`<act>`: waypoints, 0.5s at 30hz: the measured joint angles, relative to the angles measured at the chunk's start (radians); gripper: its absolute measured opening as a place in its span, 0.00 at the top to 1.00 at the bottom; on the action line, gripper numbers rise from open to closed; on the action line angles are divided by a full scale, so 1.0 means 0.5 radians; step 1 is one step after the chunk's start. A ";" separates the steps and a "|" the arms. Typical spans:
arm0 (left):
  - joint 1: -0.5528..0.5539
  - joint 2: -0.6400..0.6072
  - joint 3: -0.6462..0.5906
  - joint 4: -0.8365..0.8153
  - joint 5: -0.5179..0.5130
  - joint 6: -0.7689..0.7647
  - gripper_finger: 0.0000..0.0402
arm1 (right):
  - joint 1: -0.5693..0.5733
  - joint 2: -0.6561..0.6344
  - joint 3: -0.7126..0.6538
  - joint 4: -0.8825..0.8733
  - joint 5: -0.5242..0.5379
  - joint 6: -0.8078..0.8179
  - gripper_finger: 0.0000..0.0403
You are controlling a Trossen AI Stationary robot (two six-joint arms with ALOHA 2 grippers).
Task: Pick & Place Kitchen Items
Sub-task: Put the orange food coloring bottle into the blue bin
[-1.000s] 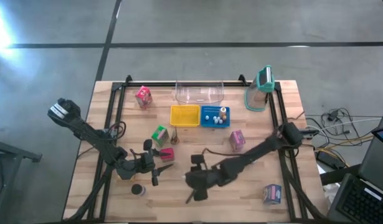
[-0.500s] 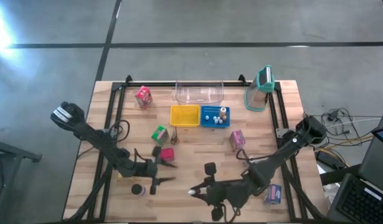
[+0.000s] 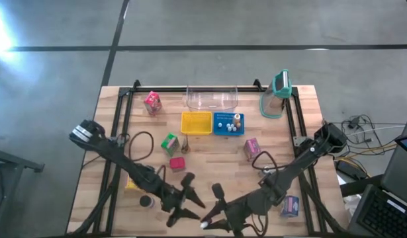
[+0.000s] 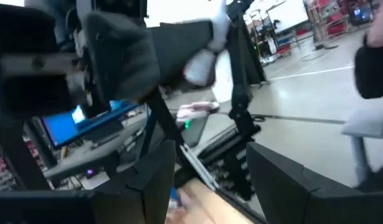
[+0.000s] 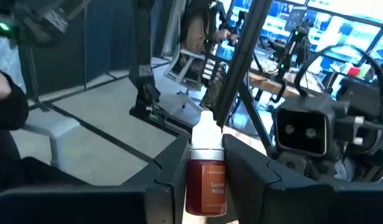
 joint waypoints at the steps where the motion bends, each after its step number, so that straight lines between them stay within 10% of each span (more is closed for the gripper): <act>1: 0.001 0.038 0.049 -0.004 -0.026 0.007 0.49 | 0.000 0.000 -0.007 -0.005 0.001 0.001 0.77; 15: -0.165 0.270 0.289 0.027 -0.914 0.195 0.49 | 0.057 -0.002 -0.066 -0.043 0.349 -0.150 0.86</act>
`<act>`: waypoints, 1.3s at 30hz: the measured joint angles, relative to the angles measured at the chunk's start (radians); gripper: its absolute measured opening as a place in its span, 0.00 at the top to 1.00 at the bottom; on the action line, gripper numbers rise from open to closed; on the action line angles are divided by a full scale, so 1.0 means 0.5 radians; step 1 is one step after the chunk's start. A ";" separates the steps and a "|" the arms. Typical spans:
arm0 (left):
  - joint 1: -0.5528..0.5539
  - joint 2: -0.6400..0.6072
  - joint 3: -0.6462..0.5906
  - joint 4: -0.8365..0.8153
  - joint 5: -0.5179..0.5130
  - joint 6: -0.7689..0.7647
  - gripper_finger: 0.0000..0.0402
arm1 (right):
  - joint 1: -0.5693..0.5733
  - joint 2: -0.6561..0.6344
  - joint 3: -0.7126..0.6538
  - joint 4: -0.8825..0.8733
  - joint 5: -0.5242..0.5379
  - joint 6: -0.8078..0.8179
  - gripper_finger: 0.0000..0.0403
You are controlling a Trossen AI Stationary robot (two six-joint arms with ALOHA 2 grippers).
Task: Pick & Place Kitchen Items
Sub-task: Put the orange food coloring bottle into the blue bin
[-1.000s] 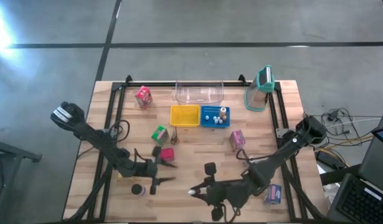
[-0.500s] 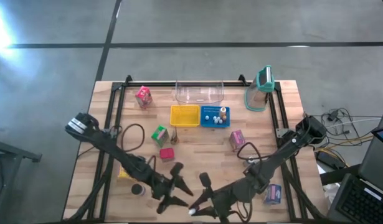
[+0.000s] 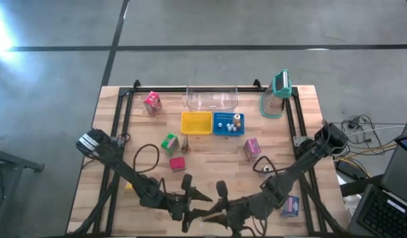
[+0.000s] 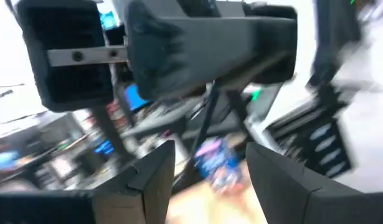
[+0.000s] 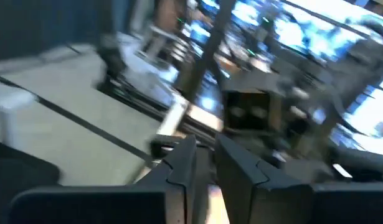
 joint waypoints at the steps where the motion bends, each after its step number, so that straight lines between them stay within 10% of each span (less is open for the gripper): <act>1: -0.011 -0.015 -0.008 -0.050 -0.115 0.049 0.49 | -0.001 -0.005 -0.001 -0.048 0.075 0.001 0.87; 8: -0.171 -0.374 -0.169 -0.732 -0.856 -0.180 0.49 | 0.012 -0.142 -0.049 -0.895 0.708 0.592 0.93; 17: -0.239 -0.834 -0.502 -1.781 -0.855 -1.648 0.49 | 0.008 -0.112 -0.306 -1.274 0.364 1.173 0.98; 23: -0.233 -0.874 -0.572 -1.830 -0.418 -1.468 0.49 | 0.010 -0.042 -0.343 -1.355 0.285 1.533 0.98; 28: -0.174 -0.769 -0.300 -2.025 -0.009 -1.315 0.49 | 0.027 -0.046 -0.346 -1.395 0.289 1.573 0.98; 39: -0.151 -0.070 0.791 -3.400 0.079 -1.134 0.49 | -0.070 -0.057 -0.346 -1.457 0.420 1.521 0.98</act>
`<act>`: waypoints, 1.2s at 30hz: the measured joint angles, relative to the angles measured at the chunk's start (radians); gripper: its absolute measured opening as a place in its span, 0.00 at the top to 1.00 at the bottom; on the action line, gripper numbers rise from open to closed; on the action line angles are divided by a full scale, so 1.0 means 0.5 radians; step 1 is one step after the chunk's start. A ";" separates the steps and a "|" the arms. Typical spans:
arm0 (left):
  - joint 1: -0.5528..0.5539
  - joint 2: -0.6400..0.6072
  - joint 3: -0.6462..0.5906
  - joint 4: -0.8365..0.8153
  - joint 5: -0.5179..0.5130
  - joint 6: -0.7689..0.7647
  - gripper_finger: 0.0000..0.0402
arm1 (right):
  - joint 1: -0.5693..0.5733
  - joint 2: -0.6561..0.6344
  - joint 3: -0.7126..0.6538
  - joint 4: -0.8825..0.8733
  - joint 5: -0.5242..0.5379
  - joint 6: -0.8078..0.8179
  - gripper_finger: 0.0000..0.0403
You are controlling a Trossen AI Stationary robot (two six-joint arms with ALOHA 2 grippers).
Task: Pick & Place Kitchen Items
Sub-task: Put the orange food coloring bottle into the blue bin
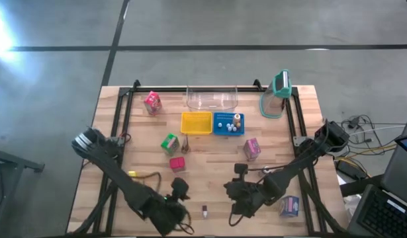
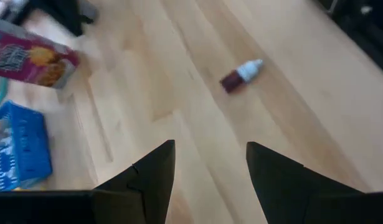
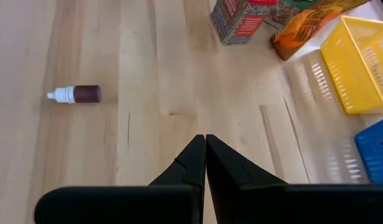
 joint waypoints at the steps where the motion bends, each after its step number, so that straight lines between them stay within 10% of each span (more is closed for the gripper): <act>1: 0.002 0.071 0.100 -0.062 0.011 -0.016 0.49 | -0.006 0.000 0.000 0.001 0.000 -0.005 0.98; 8: 0.029 0.421 0.589 -0.210 -0.170 -0.583 0.49 | -0.021 -0.003 -0.001 -0.170 0.083 0.165 0.98; 18: -0.011 0.493 0.667 -0.081 -0.264 -1.794 0.49 | -0.088 -0.008 -0.002 -0.787 0.329 0.662 0.98; 31: 0.020 0.358 0.669 -0.086 -0.834 -1.593 0.53 | -0.088 -0.335 0.002 -0.669 0.376 0.282 0.98; 36: -0.032 0.358 0.655 -0.079 -1.057 -1.759 0.54 | -0.097 -0.701 -0.186 -0.173 0.071 -0.223 0.98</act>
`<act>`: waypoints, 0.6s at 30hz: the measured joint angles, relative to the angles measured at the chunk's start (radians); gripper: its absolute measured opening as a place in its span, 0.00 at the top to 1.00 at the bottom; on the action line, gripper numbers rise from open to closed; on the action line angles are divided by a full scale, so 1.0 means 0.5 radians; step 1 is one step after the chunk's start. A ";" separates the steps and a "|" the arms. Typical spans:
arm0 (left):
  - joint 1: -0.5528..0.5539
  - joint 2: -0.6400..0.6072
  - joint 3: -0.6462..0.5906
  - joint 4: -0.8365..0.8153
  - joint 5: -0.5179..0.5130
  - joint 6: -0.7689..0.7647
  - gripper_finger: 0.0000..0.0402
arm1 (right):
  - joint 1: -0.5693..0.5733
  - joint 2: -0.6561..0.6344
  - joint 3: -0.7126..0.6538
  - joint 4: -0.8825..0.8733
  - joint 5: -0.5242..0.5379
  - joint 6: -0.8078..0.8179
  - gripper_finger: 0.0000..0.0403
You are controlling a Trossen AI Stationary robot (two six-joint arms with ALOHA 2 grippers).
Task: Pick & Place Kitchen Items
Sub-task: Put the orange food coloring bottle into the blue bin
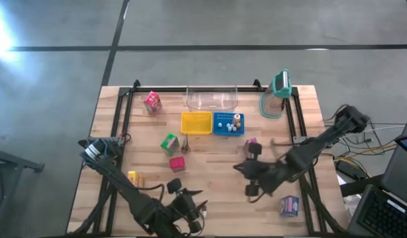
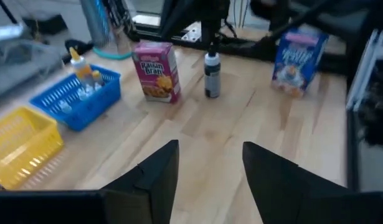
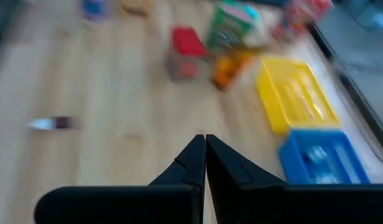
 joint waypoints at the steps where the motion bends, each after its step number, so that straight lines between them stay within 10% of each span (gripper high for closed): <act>1: 0.000 0.000 -0.013 0.029 -0.006 -0.049 0.54 | -0.003 -0.073 -0.052 0.086 -0.050 -0.085 0.98; 10: 0.024 0.001 -0.047 0.418 0.071 -0.231 0.54 | -0.011 -0.842 -0.445 0.189 0.307 -0.147 0.98; 18: 0.282 -0.028 0.052 0.025 0.156 -0.443 0.59 | -0.011 -1.372 -0.620 0.185 0.809 -0.233 0.98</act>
